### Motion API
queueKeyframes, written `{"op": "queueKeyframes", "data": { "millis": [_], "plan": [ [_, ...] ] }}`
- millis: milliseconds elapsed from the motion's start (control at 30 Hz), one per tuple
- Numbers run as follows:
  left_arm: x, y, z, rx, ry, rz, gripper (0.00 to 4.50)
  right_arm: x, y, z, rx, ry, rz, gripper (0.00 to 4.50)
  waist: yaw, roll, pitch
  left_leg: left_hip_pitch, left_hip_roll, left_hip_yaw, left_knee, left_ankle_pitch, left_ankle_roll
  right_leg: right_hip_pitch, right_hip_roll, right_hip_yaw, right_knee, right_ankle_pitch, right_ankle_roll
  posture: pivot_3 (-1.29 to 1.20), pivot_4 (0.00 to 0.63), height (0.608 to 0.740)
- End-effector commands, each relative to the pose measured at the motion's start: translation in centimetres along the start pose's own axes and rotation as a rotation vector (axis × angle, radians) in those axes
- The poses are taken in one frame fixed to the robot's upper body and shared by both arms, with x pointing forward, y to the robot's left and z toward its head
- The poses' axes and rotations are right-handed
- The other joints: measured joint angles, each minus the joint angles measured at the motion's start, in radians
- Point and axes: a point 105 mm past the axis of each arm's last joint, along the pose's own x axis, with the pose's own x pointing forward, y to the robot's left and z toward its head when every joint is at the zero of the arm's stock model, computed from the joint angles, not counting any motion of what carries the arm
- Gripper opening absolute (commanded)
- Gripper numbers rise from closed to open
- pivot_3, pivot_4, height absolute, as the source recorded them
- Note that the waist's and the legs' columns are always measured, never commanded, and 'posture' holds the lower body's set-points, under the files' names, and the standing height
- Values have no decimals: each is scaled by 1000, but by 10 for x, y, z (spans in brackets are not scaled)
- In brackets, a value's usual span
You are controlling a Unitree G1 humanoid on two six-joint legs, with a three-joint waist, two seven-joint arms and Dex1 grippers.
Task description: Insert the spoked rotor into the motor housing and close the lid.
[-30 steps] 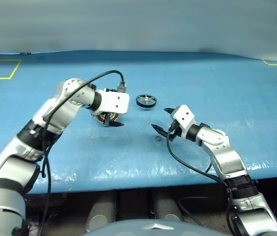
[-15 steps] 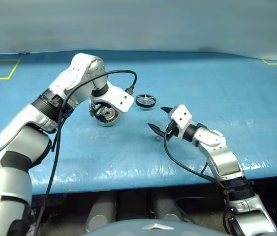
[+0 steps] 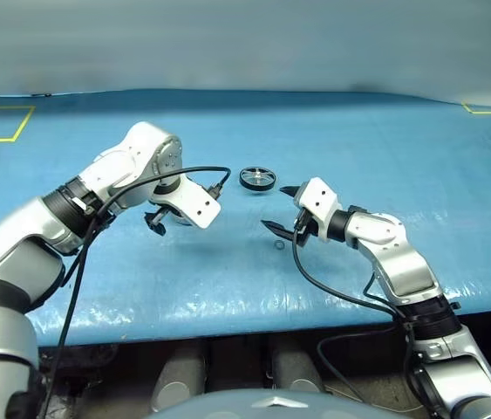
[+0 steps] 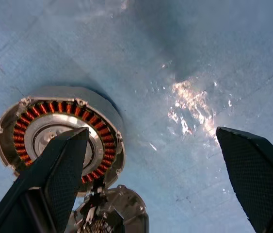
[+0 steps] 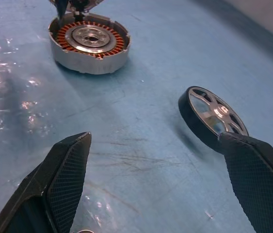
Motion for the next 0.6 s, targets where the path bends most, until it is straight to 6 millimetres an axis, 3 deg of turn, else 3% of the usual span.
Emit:
{"op": "queueKeyframes", "data": {
  "millis": [33, 600],
  "plan": [
    [-4, 3, -10, -16, 40, 48, 4500, 0, -1, 17, -39, -43, 9, 4436, 1, 0, 0, 0, 0, 0, 0, 0, 0, 0, 0, 0, 0, 0, 0, 0, 150, 740],
    [19, 19, -17, -72, 45, 98, 4500, -5, 4, 17, -38, -37, 7, 4436, 6, 0, 0, 0, 0, 0, 3, 0, 0, 1, 0, 0, 1, 4, 6, 0, 150, 740]
  ]
}}
